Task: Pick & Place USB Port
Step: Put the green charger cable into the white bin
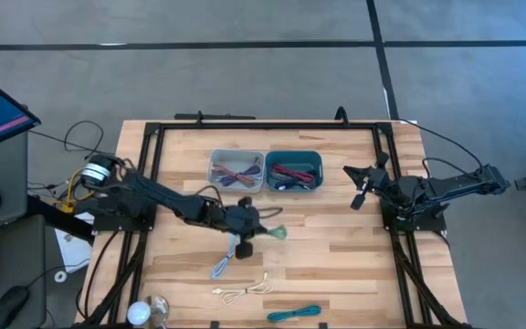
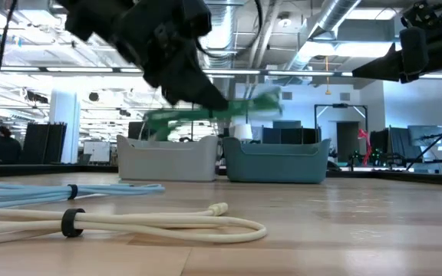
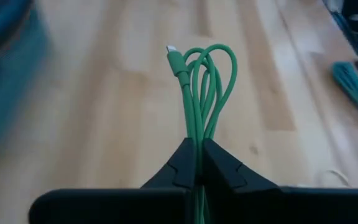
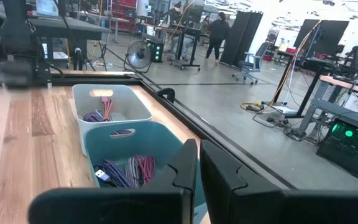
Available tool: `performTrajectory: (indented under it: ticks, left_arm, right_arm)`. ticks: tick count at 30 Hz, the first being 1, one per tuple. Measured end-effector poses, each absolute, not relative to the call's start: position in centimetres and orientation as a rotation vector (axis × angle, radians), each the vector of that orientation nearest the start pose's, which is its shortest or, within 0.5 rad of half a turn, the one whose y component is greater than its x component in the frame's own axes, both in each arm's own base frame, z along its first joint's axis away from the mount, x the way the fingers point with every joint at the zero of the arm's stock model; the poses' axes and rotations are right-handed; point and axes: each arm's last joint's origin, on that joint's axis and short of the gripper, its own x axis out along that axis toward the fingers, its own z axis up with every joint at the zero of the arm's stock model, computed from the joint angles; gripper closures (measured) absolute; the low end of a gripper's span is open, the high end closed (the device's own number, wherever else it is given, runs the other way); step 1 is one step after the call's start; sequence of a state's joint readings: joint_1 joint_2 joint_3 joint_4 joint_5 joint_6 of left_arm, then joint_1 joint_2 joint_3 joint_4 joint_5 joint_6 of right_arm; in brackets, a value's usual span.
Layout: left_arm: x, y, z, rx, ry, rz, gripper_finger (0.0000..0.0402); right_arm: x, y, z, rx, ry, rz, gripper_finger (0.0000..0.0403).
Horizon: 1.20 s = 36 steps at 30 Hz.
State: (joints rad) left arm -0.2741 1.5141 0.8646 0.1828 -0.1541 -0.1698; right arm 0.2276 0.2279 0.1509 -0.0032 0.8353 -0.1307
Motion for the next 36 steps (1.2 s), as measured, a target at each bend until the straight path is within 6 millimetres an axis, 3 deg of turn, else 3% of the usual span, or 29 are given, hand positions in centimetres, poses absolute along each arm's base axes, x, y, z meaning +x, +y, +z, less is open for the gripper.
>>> performTrajectory:
  ticks: [8, 14, 26, 36]
  left_arm:
    - [28.6, -4.8, 26.7, 0.117, 0.389, 0.101, 0.0392]
    - [27.7, -0.9, 27.6, 0.154, 0.424, 0.239, 0.0392]
    - [26.4, 5.2, 25.5, 0.087, 0.555, 0.459, 0.0392]
    - [24.8, 6.7, 21.9, -0.013, 0.637, 0.526, 0.0392]
  right_arm:
    - [10.1, 0.1, 19.7, -0.169, 0.111, -0.603, 0.039]
    - [10.1, 0.1, 19.7, -0.169, 0.112, -0.603, 0.039]
    - [10.1, 0.1, 19.7, -0.17, 0.113, -0.604, 0.039]
    - [10.1, 0.1, 19.7, -0.17, 0.113, -0.604, 0.039]
